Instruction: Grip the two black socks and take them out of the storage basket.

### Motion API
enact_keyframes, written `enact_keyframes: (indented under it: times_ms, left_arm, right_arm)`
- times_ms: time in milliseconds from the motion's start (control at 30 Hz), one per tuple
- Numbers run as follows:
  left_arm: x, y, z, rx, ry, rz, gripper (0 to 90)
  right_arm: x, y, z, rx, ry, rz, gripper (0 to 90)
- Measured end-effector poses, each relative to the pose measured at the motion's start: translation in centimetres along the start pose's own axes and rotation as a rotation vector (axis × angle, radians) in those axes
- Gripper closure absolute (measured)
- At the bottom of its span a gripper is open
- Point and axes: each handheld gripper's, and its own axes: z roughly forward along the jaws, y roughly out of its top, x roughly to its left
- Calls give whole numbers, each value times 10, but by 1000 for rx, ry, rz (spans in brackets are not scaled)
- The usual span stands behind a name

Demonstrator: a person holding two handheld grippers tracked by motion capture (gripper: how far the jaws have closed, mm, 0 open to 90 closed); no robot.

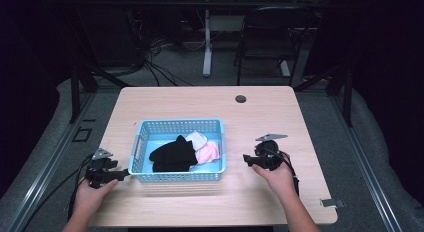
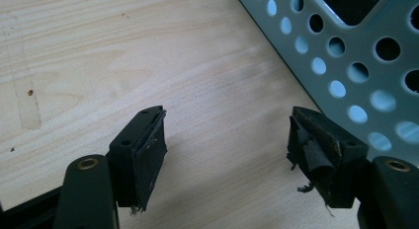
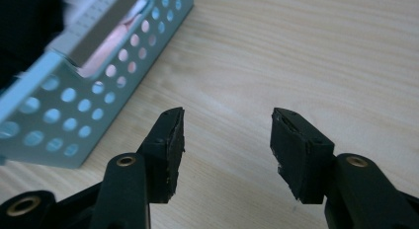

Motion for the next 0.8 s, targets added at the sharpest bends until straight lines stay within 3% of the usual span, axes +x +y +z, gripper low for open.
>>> enact_keyframes:
  times_ms: [100, 433, 633, 800]
  left_arm:
    - [0, 0, 0, -2, 1, 2, 307]
    - [0, 0, 0, -1, 4, 2, 307]
    - [0, 0, -1, -6, 3, 1, 308]
    - [0, 0, -1, -4, 2, 3, 307]
  right_arm:
    - [4, 11, -6, 39, 2, -46, 471]
    - [18, 57, -26, 90, 23, -101, 542]
    - [30, 77, -26, 111, 23, -145, 595]
    - [38, 89, -21, 119, 48, -151, 607]
